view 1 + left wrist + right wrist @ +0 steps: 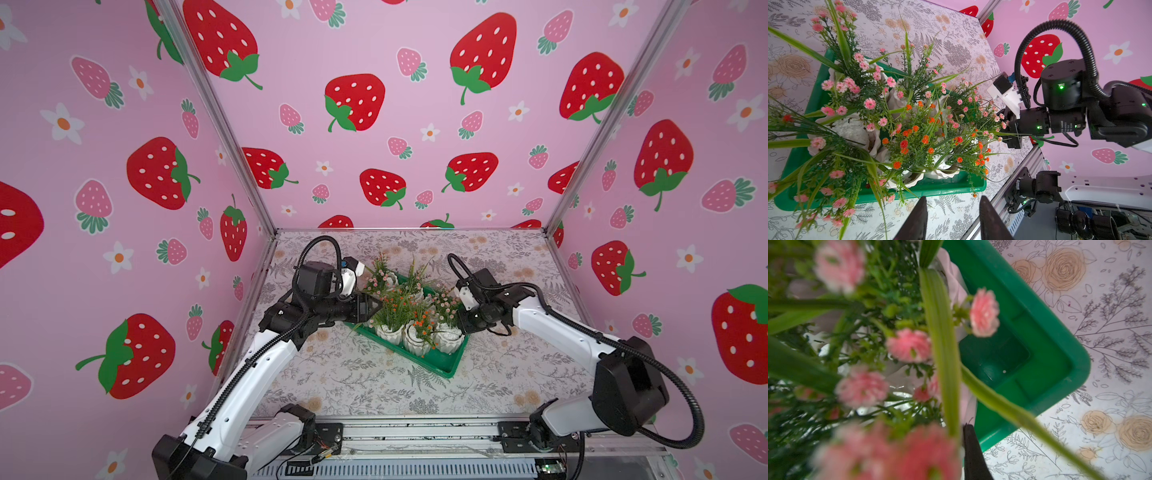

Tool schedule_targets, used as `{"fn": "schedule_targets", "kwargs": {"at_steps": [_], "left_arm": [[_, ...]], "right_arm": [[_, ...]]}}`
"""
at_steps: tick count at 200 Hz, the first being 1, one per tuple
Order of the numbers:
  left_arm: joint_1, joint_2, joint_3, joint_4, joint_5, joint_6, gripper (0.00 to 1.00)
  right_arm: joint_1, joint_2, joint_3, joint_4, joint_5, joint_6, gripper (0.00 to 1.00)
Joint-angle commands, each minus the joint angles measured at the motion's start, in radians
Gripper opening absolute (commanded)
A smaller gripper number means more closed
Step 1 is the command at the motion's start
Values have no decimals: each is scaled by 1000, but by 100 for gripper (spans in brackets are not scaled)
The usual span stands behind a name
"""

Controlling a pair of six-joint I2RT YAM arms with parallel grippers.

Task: Put the potted gypsophila into the storage box
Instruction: Place the baby's breath potted plant at the storage box.

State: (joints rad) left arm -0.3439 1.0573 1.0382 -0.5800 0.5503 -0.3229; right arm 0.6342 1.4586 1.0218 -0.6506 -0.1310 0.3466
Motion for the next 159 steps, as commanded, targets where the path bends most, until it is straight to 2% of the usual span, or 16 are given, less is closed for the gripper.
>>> {"fn": "schedule_targets", "kwargs": {"at_steps": [1,97,126,159], "left_arm": [[7,1,-10,15,20,-5,44],[11,1,-10,14,24,-6,44],[10,1,-11,14,20,-4,44],[10,2,-10,14,19,-5,44]], "right_arm": [[12,19,-8,39,7,6,0],[12,54,-9,43,15,-13,0],[13,41,-6,42,5,-16,6],[13,12,4,30,4,-17,19]]}}
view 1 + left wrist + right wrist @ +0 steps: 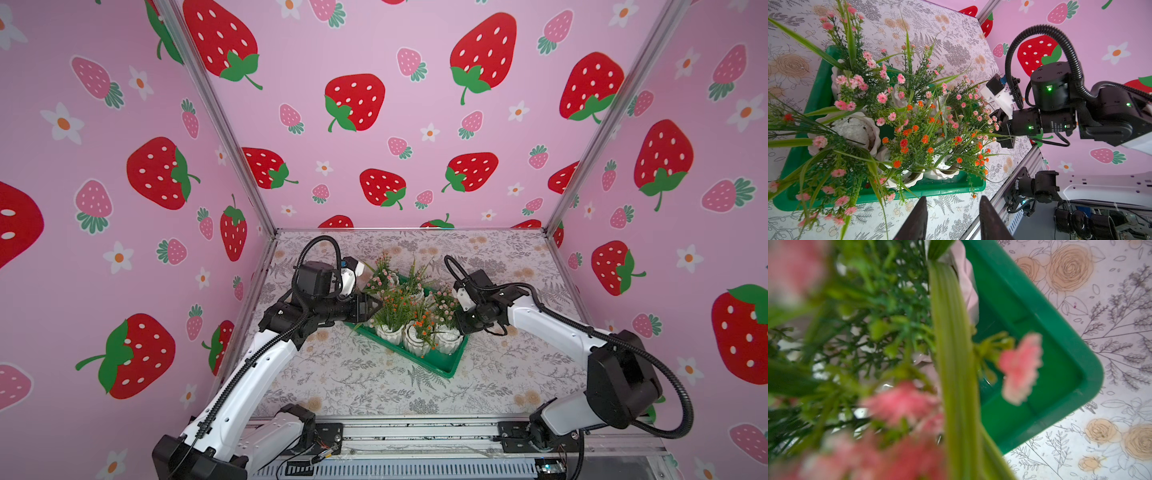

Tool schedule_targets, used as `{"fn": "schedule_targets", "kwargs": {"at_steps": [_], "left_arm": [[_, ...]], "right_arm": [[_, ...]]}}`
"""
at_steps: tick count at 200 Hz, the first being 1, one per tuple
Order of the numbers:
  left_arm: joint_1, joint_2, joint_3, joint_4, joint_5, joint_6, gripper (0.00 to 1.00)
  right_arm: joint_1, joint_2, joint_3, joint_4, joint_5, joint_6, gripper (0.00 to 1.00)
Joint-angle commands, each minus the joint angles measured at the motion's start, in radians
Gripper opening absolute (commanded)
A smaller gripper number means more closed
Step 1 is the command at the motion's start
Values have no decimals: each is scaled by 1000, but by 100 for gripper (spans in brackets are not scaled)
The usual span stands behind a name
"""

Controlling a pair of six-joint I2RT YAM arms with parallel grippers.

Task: Put the potted gypsophila into the storage box
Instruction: Place the baby's breath potted plant at the storage box.

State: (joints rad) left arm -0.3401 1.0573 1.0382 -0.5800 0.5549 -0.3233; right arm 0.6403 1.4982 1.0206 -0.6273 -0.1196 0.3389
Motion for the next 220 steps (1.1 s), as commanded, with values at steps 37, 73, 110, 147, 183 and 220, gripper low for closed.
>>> {"fn": "schedule_targets", "kwargs": {"at_steps": [37,73,110,147,183,220], "left_arm": [[9,5,-10,14,11,-2,44],[15,3,-8,16,-2,-2,44],[16,-6,-10,32,-25,-16,44],[16,-68,-75,171,-110,-75,43],[15,-100,-162,326,-257,-107,44],[16,-92,-222,411,-561,-101,47]], "right_arm": [[6,-61,22,-25,-12,-13,29],[6,-147,21,-73,9,-42,32],[-24,-279,-20,-77,23,-91,35],[-118,-407,-86,58,13,-106,36],[-225,-462,-120,231,-19,-126,44],[-295,-456,-135,345,52,-181,60]]}}
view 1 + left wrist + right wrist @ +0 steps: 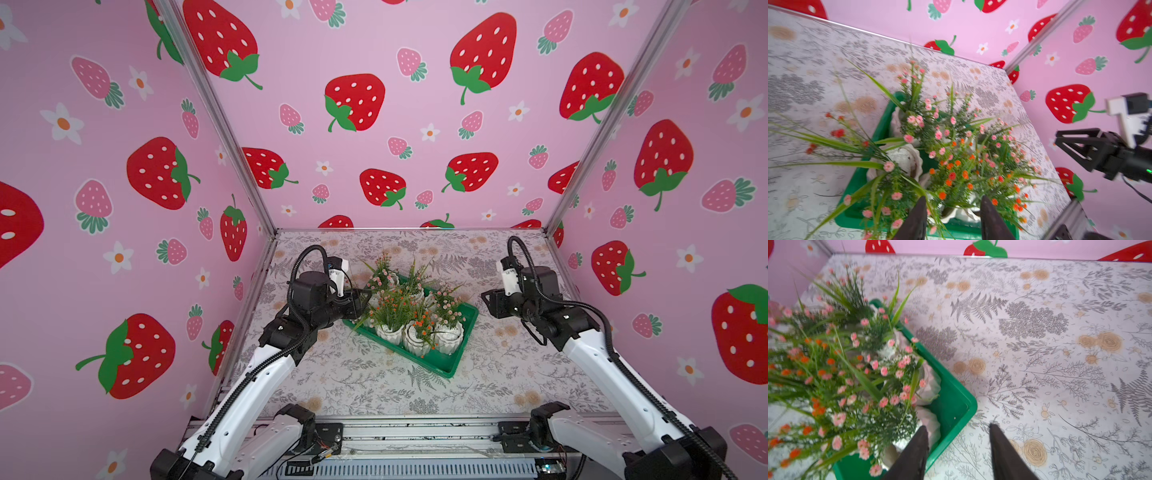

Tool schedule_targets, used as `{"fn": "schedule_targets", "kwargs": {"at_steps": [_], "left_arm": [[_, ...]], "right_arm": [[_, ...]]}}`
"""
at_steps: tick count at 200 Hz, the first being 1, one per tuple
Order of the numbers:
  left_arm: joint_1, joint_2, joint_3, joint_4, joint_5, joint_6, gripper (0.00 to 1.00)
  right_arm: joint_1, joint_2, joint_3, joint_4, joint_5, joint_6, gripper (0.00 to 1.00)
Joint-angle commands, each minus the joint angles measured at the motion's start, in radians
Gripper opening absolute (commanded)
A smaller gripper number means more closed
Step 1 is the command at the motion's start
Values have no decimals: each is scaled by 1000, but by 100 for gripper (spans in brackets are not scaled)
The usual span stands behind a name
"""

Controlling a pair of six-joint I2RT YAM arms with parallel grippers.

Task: Put the potted gypsophila into the storage box
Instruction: Place the baby's breath potted plant at the storage box, then reset both arms

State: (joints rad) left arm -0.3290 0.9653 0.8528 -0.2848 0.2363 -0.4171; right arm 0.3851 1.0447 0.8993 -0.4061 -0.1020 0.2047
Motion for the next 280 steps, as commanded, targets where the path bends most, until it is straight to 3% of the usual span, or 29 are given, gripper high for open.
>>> {"fn": "schedule_targets", "kwargs": {"at_steps": [1,25,41,50,55,57,78,82,85,118,137,165,216,250,280], "left_arm": [[5,0,-38,118,-250,-5,48],[6,10,-81,200,-389,70,57],[12,29,-96,230,-497,79,74],[33,39,-96,231,-508,95,79],[48,45,-93,224,-511,100,98],[57,47,-93,221,-513,101,100],[151,47,-126,251,-524,115,99],[171,45,-139,262,-522,115,99],[187,44,-150,270,-522,114,99],[301,70,-289,477,-585,185,99],[345,139,-308,538,-596,229,100],[353,245,-340,635,-599,298,99],[351,356,-393,777,-437,294,95],[341,387,-443,936,-439,343,96],[329,418,-435,962,-414,352,96]], "right_arm": [[-41,-1,-14,126,35,-48,61],[-75,20,-29,202,100,-100,68],[-115,43,-40,247,128,-107,75],[-140,56,-42,261,124,-107,77],[-153,61,-45,272,125,-108,77],[-158,63,-47,276,125,-108,78],[-221,81,-53,295,112,-98,82],[-235,85,-54,297,105,-95,97],[-245,87,-54,298,101,-93,100],[-351,98,-100,347,82,-43,99],[-380,88,-157,412,137,-47,99],[-412,119,-212,467,188,-73,99],[-415,236,-340,742,197,-159,99],[-416,303,-381,861,214,-182,99],[-414,349,-415,978,199,-188,99]]}}
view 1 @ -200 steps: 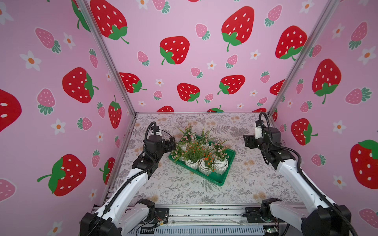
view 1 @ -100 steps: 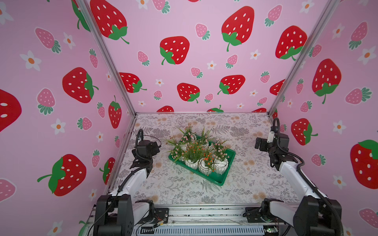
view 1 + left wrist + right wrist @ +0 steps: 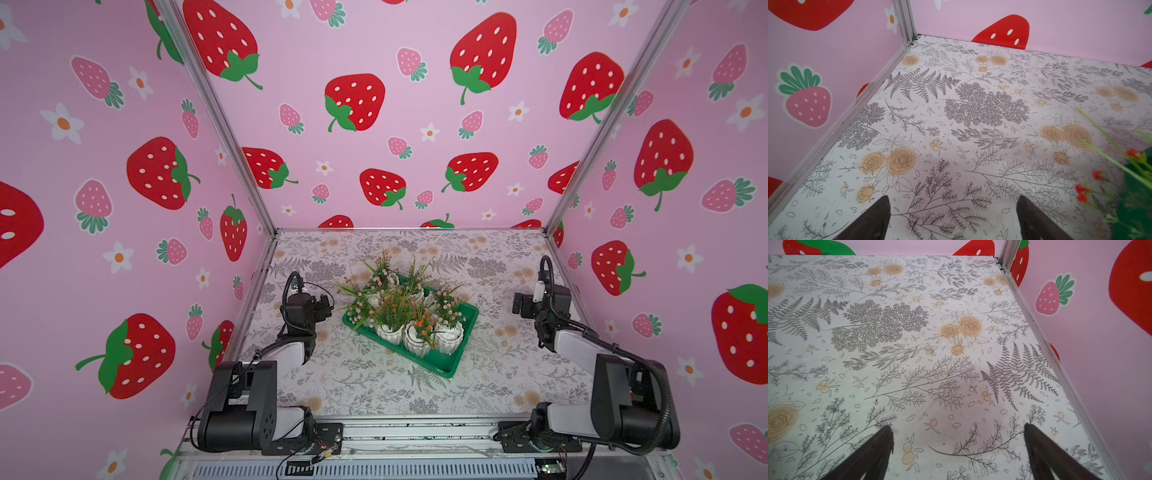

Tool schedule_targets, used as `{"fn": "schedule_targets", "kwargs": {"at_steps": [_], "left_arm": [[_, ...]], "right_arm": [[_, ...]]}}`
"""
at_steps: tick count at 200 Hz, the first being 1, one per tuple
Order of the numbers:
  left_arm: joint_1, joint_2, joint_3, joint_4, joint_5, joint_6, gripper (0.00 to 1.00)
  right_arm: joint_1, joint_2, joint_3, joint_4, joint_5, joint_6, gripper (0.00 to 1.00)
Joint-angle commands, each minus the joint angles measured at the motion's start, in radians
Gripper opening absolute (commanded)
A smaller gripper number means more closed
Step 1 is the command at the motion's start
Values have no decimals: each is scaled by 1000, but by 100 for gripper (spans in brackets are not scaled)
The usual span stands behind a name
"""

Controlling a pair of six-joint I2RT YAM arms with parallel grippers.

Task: Put the potted gypsophila into the storage box
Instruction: Reset both arms

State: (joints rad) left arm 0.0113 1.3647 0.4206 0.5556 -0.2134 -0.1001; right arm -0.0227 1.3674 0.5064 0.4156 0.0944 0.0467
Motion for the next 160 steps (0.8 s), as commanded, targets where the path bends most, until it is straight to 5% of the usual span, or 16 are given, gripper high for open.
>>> {"fn": "schedule_targets", "kwargs": {"at_steps": [1,89,160], "left_arm": [[-11,20,-3,128,35,35,97],[-81,175,-3,277,-60,73,99],[-28,187,26,220,10,31,99]], "right_arm": [[-6,28,-21,157,2,-30,99],[36,212,-77,438,-18,-67,99],[39,207,-51,375,7,-65,99]]}}
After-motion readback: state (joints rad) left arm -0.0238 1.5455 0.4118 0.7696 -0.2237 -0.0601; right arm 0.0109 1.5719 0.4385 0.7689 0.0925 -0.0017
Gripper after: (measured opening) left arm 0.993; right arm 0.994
